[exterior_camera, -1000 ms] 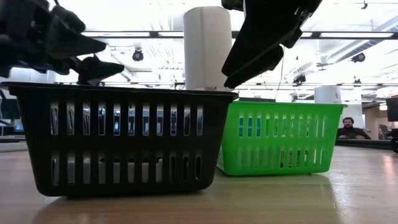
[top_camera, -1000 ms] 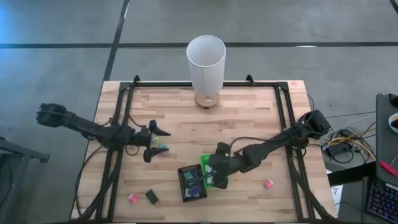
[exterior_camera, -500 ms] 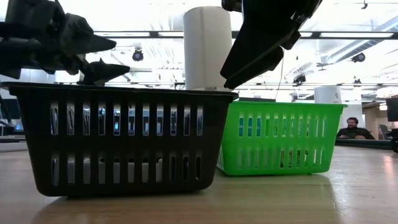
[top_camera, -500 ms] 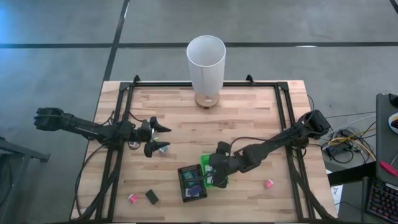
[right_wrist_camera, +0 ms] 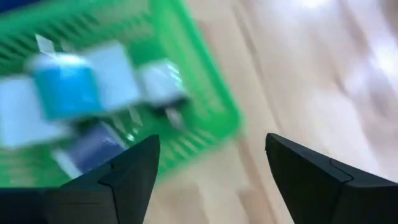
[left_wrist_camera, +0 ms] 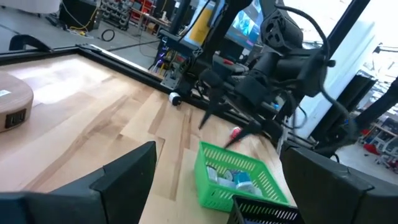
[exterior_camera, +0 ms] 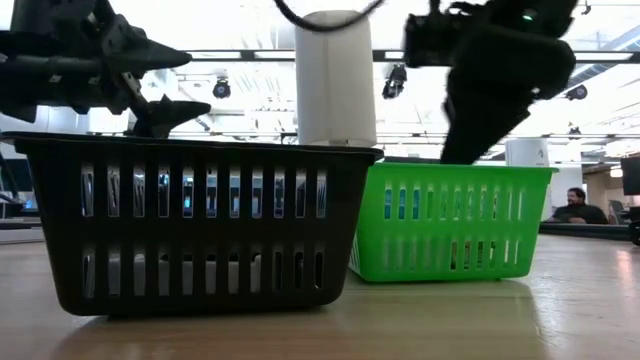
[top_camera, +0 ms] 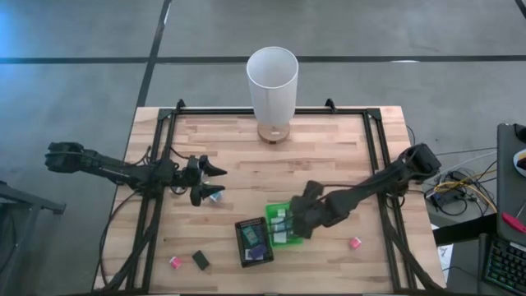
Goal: Pick & Place Office items
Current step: Put the right pink charger adapter into the green bin
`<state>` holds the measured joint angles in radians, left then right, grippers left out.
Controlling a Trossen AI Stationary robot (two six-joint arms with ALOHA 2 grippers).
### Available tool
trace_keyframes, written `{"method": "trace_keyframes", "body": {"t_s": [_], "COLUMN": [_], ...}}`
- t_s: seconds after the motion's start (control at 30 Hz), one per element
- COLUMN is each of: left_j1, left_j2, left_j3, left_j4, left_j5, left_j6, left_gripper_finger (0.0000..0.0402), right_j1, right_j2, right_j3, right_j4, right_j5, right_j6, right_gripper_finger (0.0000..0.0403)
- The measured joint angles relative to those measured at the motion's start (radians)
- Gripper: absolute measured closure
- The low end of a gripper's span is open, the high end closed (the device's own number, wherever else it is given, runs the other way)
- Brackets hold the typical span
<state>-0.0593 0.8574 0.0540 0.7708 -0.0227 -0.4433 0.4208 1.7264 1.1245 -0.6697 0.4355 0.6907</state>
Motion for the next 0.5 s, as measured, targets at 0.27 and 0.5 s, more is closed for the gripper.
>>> {"method": "trace_keyframes", "body": {"t_s": [0.27, 0.5], "left_j1": [0.0, 0.0], "left_j2": [0.001, 0.001], "left_j3": [0.0, 0.0], "left_j4": [0.0, 0.0], "left_j5": [0.0, -0.001], "left_j6": [-0.011, -0.034], "left_gripper_finger": [0.0062, 0.0062], "right_j1": [0.07, 0.158], "right_j2": [-0.198, -0.401], "right_j3": [-0.123, -0.244], "right_j4": [-0.111, -0.112], "right_j5": [0.013, -0.022], "right_j6": [0.257, 0.684], "right_gripper_finger": [0.0146, 0.0145]}}
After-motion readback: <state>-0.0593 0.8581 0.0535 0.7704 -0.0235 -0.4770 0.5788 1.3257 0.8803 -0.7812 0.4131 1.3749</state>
